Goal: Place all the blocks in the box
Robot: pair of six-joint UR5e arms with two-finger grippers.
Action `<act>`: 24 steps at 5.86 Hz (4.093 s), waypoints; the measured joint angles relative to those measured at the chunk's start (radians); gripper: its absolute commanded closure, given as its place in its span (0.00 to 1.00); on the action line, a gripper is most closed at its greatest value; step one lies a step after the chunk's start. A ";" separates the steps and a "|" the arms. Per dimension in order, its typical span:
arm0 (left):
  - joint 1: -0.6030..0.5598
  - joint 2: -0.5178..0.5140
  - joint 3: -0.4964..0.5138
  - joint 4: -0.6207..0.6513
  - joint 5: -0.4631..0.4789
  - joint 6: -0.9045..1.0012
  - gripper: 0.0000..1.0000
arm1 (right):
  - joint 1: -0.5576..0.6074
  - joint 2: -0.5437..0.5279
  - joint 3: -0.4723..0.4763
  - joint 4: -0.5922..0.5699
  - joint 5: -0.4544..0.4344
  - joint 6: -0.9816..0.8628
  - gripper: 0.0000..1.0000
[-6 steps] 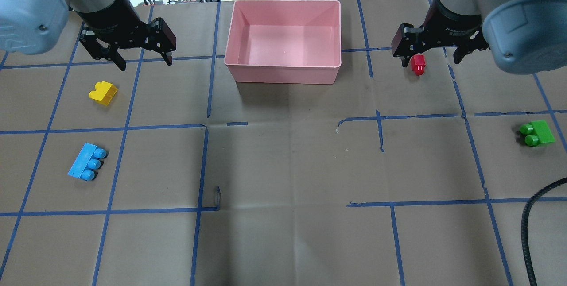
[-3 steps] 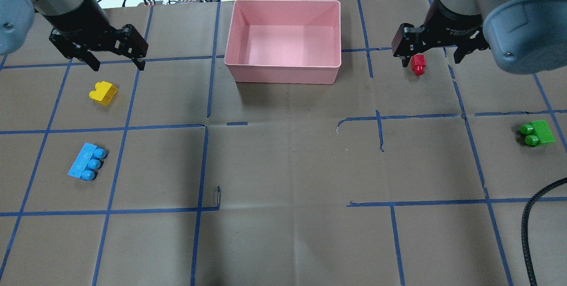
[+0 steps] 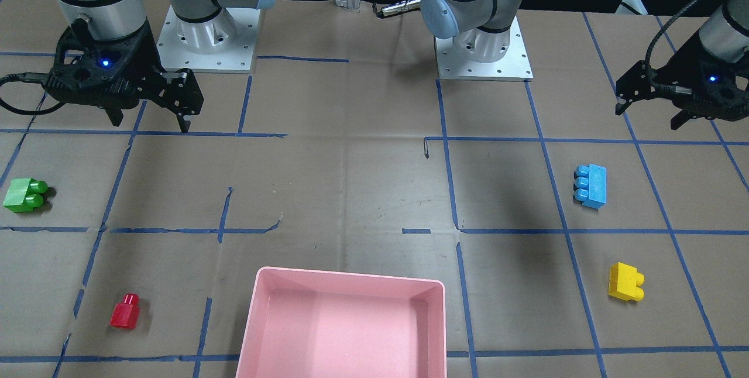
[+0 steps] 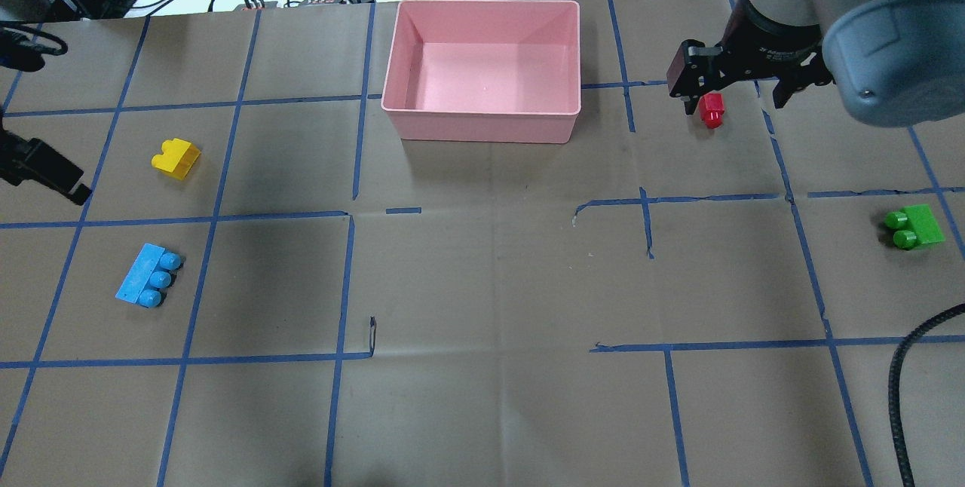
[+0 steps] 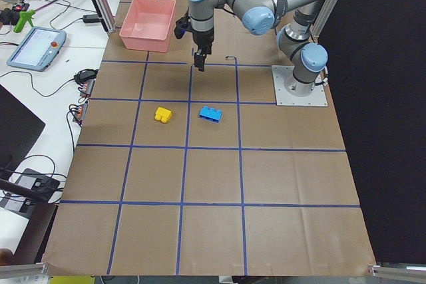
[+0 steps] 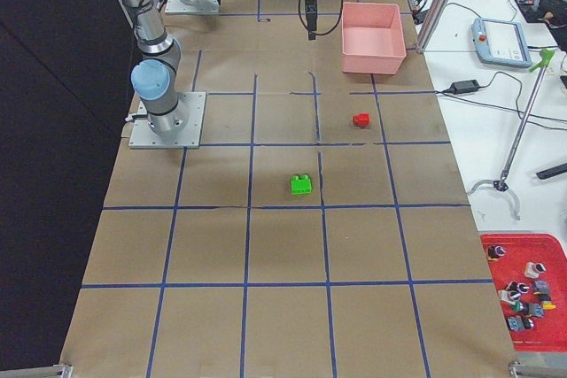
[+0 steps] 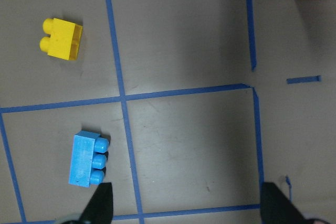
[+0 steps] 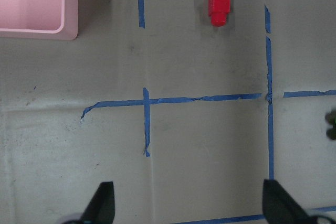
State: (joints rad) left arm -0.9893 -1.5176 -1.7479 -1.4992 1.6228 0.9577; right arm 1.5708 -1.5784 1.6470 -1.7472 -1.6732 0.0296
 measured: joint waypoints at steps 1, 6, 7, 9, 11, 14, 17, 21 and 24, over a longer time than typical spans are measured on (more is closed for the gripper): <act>0.064 0.025 -0.062 0.002 0.000 0.128 0.01 | 0.000 0.000 0.000 0.000 0.000 0.000 0.00; 0.095 -0.095 -0.295 0.459 -0.076 0.090 0.01 | -0.007 -0.002 0.001 -0.003 0.002 -0.016 0.00; 0.094 -0.138 -0.315 0.522 -0.095 0.084 0.01 | -0.024 -0.002 -0.001 -0.008 0.006 -0.063 0.00; 0.091 -0.223 -0.356 0.639 -0.114 0.082 0.01 | -0.133 -0.019 0.001 -0.017 0.065 -0.217 0.00; 0.090 -0.288 -0.404 0.783 -0.125 0.083 0.01 | -0.324 -0.076 0.012 0.011 0.168 -0.442 0.00; 0.093 -0.354 -0.433 0.878 -0.122 0.083 0.01 | -0.579 -0.063 0.030 0.058 0.187 -0.781 0.00; 0.097 -0.343 -0.451 0.879 -0.115 0.085 0.24 | -0.718 0.074 0.153 -0.285 0.184 -0.934 0.00; 0.098 -0.325 -0.446 0.879 -0.107 0.089 0.89 | -0.787 0.318 0.183 -0.430 0.180 -0.946 0.00; 0.092 -0.293 -0.395 0.876 -0.025 0.080 0.90 | -0.782 0.336 0.223 -0.457 0.173 -0.836 0.00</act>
State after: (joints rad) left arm -0.8976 -1.8102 -2.1432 -0.6230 1.5978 1.0377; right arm 0.7888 -1.2421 1.8699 -2.2041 -1.4999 -0.8064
